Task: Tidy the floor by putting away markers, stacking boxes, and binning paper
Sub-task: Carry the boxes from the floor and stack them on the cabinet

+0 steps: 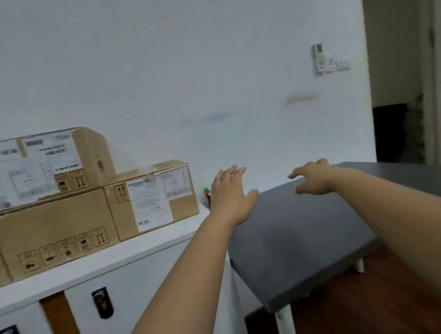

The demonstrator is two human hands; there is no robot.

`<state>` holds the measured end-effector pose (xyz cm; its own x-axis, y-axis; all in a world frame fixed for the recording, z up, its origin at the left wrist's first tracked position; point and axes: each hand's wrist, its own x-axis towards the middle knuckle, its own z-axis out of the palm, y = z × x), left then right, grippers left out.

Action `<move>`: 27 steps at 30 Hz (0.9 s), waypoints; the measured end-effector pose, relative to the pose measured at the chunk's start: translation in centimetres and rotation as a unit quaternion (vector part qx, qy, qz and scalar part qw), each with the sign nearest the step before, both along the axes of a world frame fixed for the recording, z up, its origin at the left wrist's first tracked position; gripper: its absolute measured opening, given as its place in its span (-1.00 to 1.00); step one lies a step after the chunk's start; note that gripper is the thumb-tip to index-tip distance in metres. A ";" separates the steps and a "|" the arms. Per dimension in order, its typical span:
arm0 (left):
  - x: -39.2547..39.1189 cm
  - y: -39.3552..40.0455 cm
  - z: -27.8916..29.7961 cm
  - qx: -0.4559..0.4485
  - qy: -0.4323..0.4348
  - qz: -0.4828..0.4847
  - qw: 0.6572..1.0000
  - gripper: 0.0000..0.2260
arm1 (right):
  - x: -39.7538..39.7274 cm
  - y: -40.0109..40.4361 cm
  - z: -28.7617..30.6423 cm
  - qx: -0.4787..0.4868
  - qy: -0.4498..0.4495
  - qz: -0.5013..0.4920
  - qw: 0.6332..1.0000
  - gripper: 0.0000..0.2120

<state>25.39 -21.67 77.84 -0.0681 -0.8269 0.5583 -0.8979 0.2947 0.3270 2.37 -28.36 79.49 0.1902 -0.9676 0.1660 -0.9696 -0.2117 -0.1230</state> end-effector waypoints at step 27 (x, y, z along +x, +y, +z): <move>-42.0 -3.3 -48.7 0.622 0.143 -0.099 0.764 -0.41 | -42.3 6.7 -53.5 0.371 -0.280 -0.361 0.808 -0.43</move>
<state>-16.63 -25.02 29.12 -0.2825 -0.7193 -0.6346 -0.7153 -0.2828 0.6390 -39.90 -21.70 25.98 -0.3722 -0.6650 -0.6475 -0.5551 0.7186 -0.4189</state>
